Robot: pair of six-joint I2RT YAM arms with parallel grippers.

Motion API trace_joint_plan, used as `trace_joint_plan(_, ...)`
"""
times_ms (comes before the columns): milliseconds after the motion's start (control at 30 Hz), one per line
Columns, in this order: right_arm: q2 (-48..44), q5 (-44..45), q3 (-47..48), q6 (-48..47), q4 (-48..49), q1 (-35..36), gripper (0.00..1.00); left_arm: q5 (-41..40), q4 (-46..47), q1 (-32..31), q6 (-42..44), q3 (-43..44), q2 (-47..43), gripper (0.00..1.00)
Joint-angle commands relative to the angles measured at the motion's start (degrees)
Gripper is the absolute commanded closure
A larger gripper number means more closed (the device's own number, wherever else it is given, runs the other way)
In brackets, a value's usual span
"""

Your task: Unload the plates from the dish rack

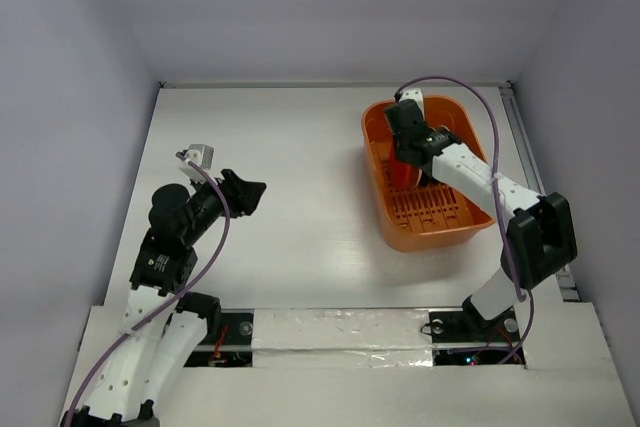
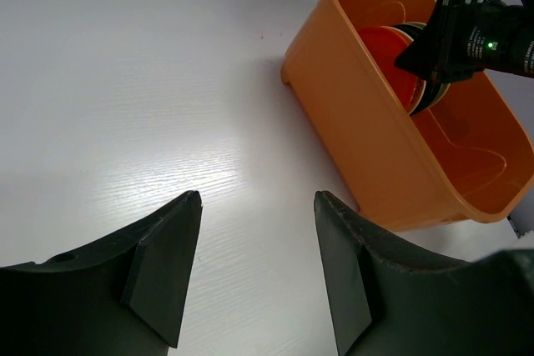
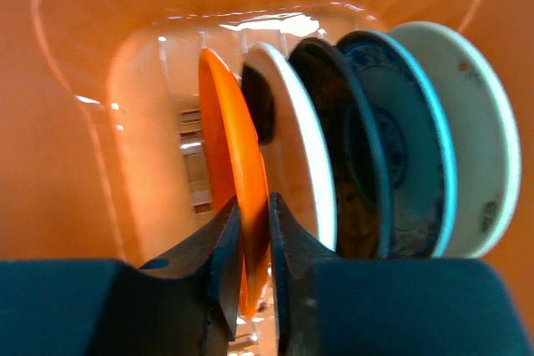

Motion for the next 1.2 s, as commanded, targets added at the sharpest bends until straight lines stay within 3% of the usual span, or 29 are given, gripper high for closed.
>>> trace_joint_plan(0,-1.21,2.08,3.09,-1.34,0.84,0.93,0.85,0.31,2.29,-0.28,0.2,-0.61,-0.63,0.47)
trace_joint_plan(367,-7.18,5.86,8.01,-4.33,-2.14,3.48,1.0,0.57,2.47,-0.28,0.12,-0.69,-0.81,0.47)
trace_joint_plan(667,-16.5,10.52,16.09,-5.22,-7.5,7.0,1.0,0.57,2.47,0.25,0.2,-0.69,-1.07,0.47)
trace_joint_plan(800,-19.32,2.11,17.24,-3.47,-2.44,9.28,1.0,-0.04,2.12,0.25,0.03,-0.52,-1.51,0.47)
trace_joint_plan(833,-19.32,-3.83,16.81,-2.76,-0.76,10.59,1.0,-0.83,1.94,0.25,0.12,-0.34,-1.6,0.47)
trace_joint_plan(967,-13.63,-8.55,15.39,0.67,6.19,15.77,1.0,-7.06,-1.3,0.78,-0.23,0.8,-2.91,0.52)
trace_joint_plan(1067,-4.84,-11.44,18.29,2.6,9.27,18.67,1.0,-12.16,-3.23,0.78,-1.2,1.59,-3.7,0.6)
trace_joint_plan(1167,3.69,-14.78,21.63,5.15,12.96,19.3,1.0,-14.37,-3.95,0.78,-1.64,1.94,-4.32,0.62)
